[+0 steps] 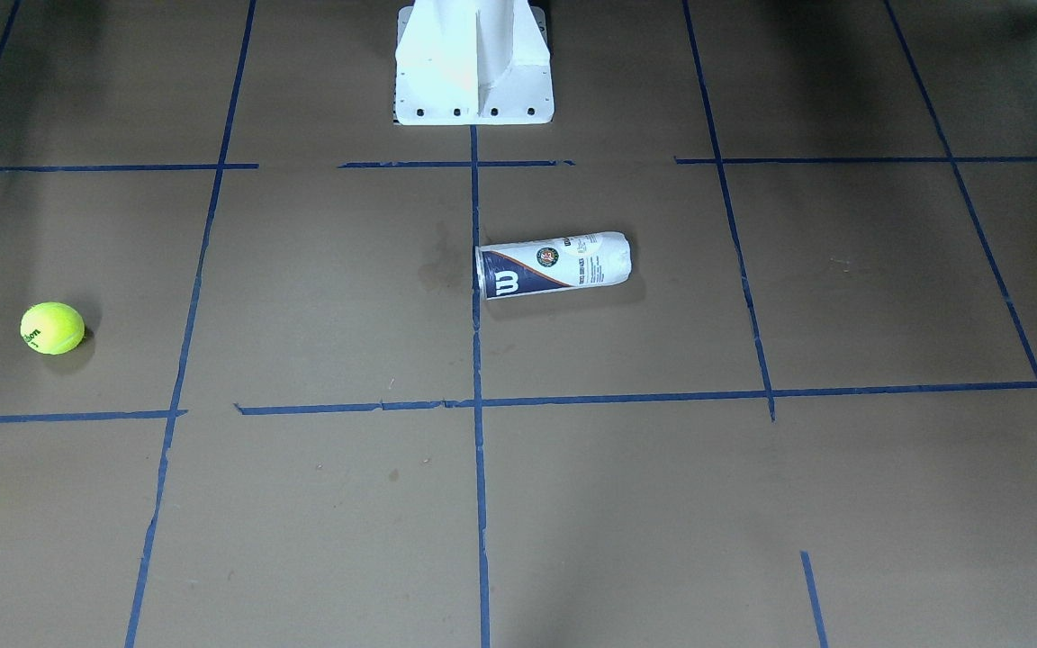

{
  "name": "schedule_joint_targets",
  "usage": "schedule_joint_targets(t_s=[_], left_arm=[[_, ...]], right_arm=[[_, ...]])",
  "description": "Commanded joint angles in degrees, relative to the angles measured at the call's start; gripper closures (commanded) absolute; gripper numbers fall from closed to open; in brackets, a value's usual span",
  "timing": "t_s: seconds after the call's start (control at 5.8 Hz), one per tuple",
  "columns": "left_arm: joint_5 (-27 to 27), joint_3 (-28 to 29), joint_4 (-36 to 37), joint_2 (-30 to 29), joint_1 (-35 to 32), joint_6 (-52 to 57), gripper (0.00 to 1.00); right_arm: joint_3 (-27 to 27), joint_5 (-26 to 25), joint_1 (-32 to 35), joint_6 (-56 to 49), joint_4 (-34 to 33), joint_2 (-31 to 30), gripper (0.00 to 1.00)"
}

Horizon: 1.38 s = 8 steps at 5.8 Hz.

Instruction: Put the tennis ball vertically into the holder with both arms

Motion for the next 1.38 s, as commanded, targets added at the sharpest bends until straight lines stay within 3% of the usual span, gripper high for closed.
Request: schedule_joint_targets(t_s=[0.0,0.34,0.69,1.21], left_arm=[[0.0,-1.1,-17.1,-0.7,7.4,-1.0,0.0],[0.4,-6.6,-19.5,-5.5,14.3,-9.4,0.0],[0.6,-8.3,-15.3,-15.3,27.7,-11.5,0.0],[0.8,-8.4,10.7,-31.7,38.7,-12.0,0.0]], right_arm=[[-0.1,0.0,0.0,0.0,0.0,-0.2,0.0],[-0.1,0.0,0.0,0.0,0.0,-0.5,0.0],[-0.2,0.0,0.0,0.0,0.0,-0.9,0.0],[-0.8,0.1,0.0,0.0,0.0,-1.4,0.0]])
